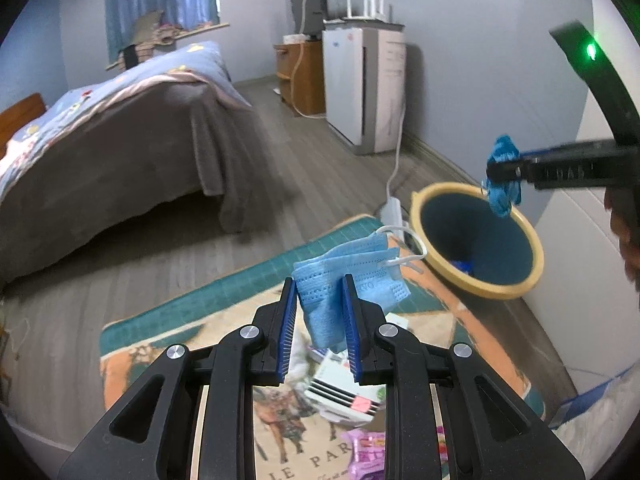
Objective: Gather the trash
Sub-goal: 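Carry the mask and glove over the wastebasket and open both tools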
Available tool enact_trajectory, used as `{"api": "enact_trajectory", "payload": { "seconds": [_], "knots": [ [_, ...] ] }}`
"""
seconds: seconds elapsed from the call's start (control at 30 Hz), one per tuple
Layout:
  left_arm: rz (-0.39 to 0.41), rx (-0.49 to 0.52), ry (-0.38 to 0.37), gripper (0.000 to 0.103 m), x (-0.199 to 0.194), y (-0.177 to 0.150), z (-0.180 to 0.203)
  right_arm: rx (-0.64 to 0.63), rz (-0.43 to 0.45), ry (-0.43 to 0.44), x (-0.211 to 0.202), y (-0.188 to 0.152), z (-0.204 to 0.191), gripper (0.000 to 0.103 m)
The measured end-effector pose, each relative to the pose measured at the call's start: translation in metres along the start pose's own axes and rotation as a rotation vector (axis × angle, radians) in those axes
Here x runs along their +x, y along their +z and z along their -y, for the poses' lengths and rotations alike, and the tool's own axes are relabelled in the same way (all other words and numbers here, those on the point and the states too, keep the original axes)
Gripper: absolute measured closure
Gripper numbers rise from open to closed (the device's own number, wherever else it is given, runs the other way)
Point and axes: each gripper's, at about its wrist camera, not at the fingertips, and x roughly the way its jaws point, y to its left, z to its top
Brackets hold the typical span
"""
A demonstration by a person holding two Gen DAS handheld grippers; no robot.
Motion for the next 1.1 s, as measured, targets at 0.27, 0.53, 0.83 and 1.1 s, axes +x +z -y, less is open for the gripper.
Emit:
{"api": "enact_trajectory", "payload": {
  "seconds": [0.27, 0.53, 0.83, 1.1],
  "knots": [
    [-0.041, 0.018, -0.045, 0.079, 0.017, -0.009, 0.021, 0.024, -0.036, -0.022, 0.016, -0.003, 0.017, 0.061],
    [-0.051, 0.041, -0.046, 0.079, 0.027, 0.004, 0.042, 0.066, -0.068, -0.054, 0.027, -0.010, 0.041, 0.061],
    [-0.099, 0.073, -0.069, 0.079, 0.055, 0.032, 0.067, 0.134, -0.067, -0.103, 0.037, -0.017, 0.062, 0.061],
    [-0.127, 0.136, -0.059, 0.079, 0.078, 0.052, 0.084, 0.194, -0.057, -0.149, 0.046, -0.022, 0.092, 0.061]
  ]
}}
